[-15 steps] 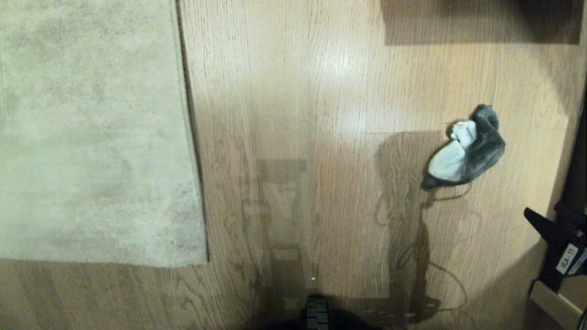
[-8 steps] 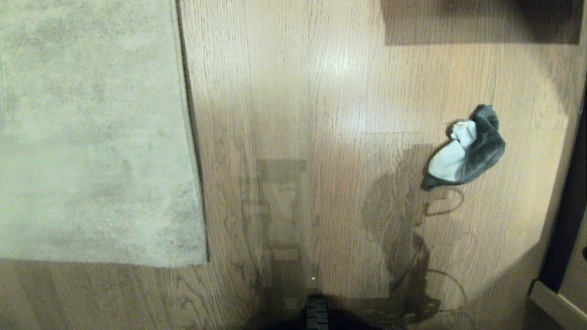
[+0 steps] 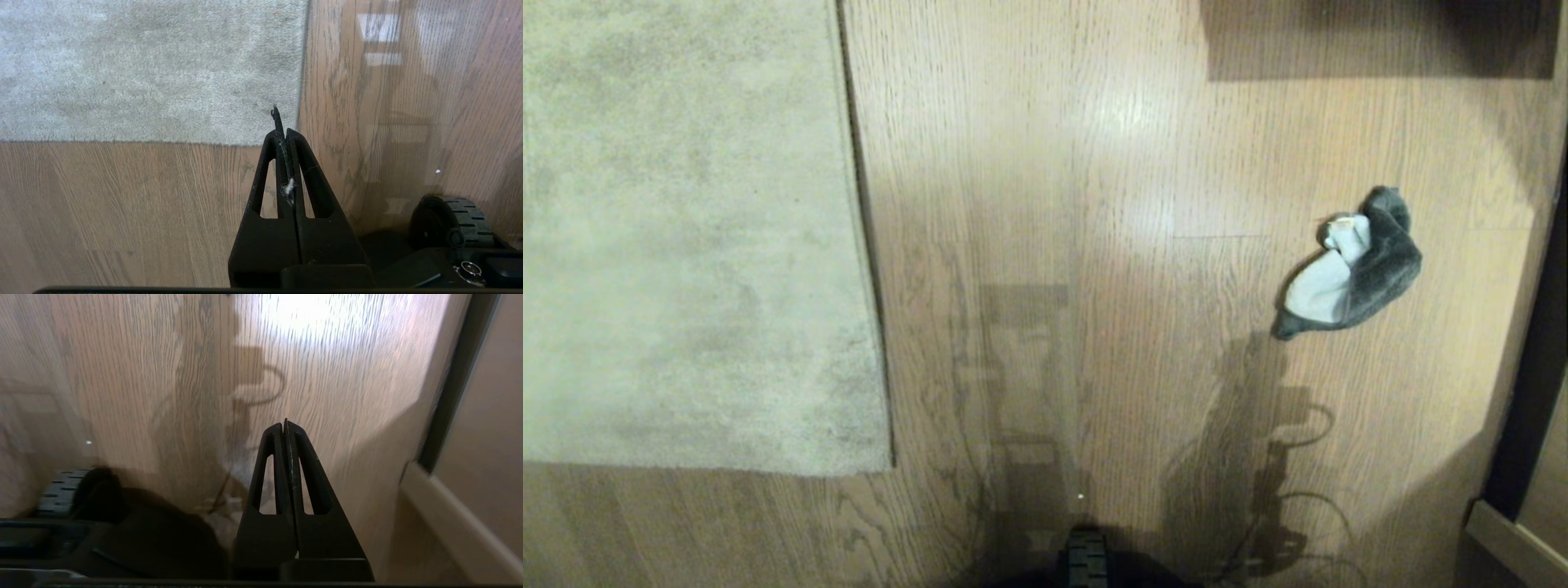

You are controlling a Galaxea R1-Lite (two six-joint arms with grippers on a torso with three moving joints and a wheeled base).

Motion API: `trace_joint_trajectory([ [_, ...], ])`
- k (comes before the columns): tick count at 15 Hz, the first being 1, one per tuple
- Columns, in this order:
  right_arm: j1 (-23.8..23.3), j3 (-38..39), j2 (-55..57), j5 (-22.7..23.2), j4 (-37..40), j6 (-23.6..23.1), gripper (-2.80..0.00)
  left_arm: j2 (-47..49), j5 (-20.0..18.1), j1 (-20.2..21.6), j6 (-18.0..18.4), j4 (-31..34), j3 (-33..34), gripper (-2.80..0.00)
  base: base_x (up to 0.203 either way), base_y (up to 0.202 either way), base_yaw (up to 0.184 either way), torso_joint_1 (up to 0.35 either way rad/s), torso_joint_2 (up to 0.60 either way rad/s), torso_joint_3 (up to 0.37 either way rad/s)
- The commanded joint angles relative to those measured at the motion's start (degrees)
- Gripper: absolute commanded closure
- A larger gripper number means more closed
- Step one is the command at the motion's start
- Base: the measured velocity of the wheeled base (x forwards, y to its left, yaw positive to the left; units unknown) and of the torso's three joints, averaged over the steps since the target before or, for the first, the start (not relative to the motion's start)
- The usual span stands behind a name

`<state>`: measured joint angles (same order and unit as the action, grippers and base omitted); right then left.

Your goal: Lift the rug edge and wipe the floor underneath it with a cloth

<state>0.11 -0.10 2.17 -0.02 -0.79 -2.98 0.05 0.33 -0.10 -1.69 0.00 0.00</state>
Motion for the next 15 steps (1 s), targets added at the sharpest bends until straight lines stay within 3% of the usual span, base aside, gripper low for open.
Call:
trace_joint_trajectory([
  [1, 0.1, 0.1, -2.1, -0.1, 0.0, -0.5, 0.0, 0.0, 0.0, 0.0, -0.1, 0.0, 0.0, 0.0, 0.0, 0.0, 0.0, 0.0, 0.0, 0.0],
  [6, 0.1, 0.1, -2.1, -0.1, 0.1, -0.1, 0.0, 0.0, 0.0, 0.0, -0.1, 0.0, 0.0, 0.0, 0.0, 0.0, 0.0, 0.0, 0.0, 0.0],
  [10, 0.1, 0.1, -2.1, -0.2, 0.0, 4.5, 0.0, 0.0, 0.0, 0.0, -0.1, 0.0, 0.0, 0.0, 0.0, 0.0, 0.0, 0.0, 0.0, 0.0],
  [15, 0.1, 0.1, -2.1, -0.2, 0.0, 4.6, 0.0, 0.0, 0.0, 0.0, -0.1, 0.1, 0.0, 0.0, 0.0, 0.0, 0.0, 0.0, 0.0, 0.0],
])
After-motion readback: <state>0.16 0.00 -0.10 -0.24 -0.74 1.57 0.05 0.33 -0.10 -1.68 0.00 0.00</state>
